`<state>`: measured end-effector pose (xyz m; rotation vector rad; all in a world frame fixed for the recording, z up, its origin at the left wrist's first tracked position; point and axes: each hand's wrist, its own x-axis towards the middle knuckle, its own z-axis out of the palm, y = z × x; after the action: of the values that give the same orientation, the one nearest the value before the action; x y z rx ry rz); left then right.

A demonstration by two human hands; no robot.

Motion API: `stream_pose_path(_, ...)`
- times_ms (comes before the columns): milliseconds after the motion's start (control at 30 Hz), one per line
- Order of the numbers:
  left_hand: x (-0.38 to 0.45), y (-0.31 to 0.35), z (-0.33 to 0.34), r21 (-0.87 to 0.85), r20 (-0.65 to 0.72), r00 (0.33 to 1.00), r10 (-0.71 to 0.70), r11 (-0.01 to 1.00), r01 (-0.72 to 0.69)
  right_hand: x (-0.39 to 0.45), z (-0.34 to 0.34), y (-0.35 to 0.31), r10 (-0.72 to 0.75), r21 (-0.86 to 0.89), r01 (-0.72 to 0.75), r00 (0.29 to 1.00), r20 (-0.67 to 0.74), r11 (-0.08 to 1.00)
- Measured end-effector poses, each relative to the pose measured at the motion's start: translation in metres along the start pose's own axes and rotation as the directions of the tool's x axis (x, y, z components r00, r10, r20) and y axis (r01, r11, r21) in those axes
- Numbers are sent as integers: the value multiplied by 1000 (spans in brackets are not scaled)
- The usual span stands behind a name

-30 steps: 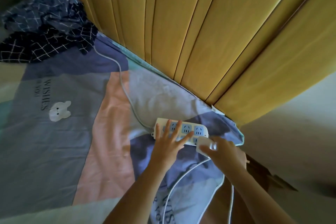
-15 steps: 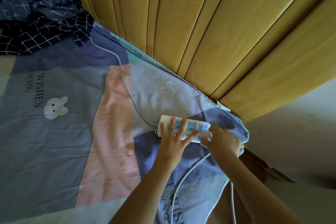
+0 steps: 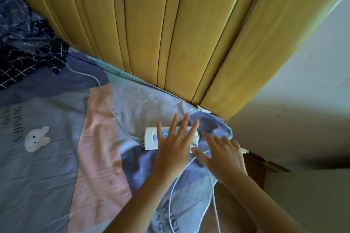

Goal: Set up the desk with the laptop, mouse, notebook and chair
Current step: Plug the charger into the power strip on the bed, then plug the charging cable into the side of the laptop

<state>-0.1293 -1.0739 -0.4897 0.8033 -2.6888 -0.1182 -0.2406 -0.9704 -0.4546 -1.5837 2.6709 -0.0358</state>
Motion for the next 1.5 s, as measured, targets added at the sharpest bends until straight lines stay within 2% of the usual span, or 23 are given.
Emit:
stream_pose_path(167, 9, 75, -32, -147, -188, 953, 238, 952, -267, -62, -47, 72, -255, -54, 249, 945, -206, 967)
stream_pose_path(267, 9, 130, -37, -185, -210, 906, 367, 895, -405, -106, -72, 122, -274, -102, 255, 910, -311, 962)
stream_pose_path(367, 8, 192, -37, -211, -225, 860, 457, 839, -501, -155, -97, 168, -214, -135, 174, 896, -389, 975)
stream_pose_path(467, -3, 259, -39, -254, -326, 798, 506, 767, -590, -206, -117, 205, -138, -154, 74, 874, -465, 985)
stream_pose_path(600, -18, 338, -54, -268, -391, 716, 578, 673, -689, -279, -124, 252, -28, -168, -65, 868, -496, 984)
stream_pose_path(700, -26, 388, -54, -302, -441, 654, 614, 585, -753, -332, -127, 289, 99, -127, -201, 830, -549, 971)
stream_pose_path(800, -41, 431, -47, -336, -455, 619, 641, 520, -785, -384, -126, 323, 207, -119, -333, 789, -579, 936)
stream_pose_path(867, -49, 458, -42, -371, -437, 619, 653, 496, -785, -409, -121, 339, 237, -112, -365, 779, -581, 924)
stream_pose_path(933, -57, 484, -41, -445, -372, 634, 678, 470, -763, -420, -116, 352, 260, -82, -382, 755, -602, 920)
stream_pose_path(1000, -63, 510, -48, -618, -221, 703, 676, 460, -637, -421, -112, 361, 250, -78, -372, 749, -614, 925)
stream_pose_path(1033, -65, 523, -54, -731, -92, 759, 645, 474, -491, -420, -109, 364, 230, -88, -354, 757, -611, 931)
stream_pose_path(1067, -66, 535, -59, -826, 83, 789, 609, 485, -287, -419, -107, 366, 205, -101, -333, 764, -612, 937)
stream_pose_path(1100, -65, 547, -63, -885, 247, 783, 571, 463, -59, -417, -104, 366, 182, -110, -313, 764, -618, 943)
stream_pose_path(1167, -62, 565, -65, -878, 473, 734, 488, 327, 349, -415, -98, 367, 140, -105, -264, 760, -634, 959)
stream_pose_path(1233, -55, 572, -64, -795, 603, 669, 435, 259, 549, -414, -95, 367, 104, -91, -209, 764, -637, 974)
stream_pose_path(1300, -51, 567, -62, -780, 626, 652, 429, 314, 542, -419, -93, 369, 90, -55, -158, 779, -620, 986)
stream_pose_path(1367, -49, 558, -59, -815, 573, 698, 429, 387, 432, -426, -94, 376, 109, -1, -138, 785, -610, 990)
stream_pose_path(1433, -47, 548, -56, -815, 556, 718, 418, 442, 374, -430, -92, 387, 195, 86, -179, 781, -594, 980)
stream_pose_path(1500, -47, 542, -54, -780, 564, 713, 417, 552, 295, -430, -89, 399, 332, 208, -260, 773, -540, 943)
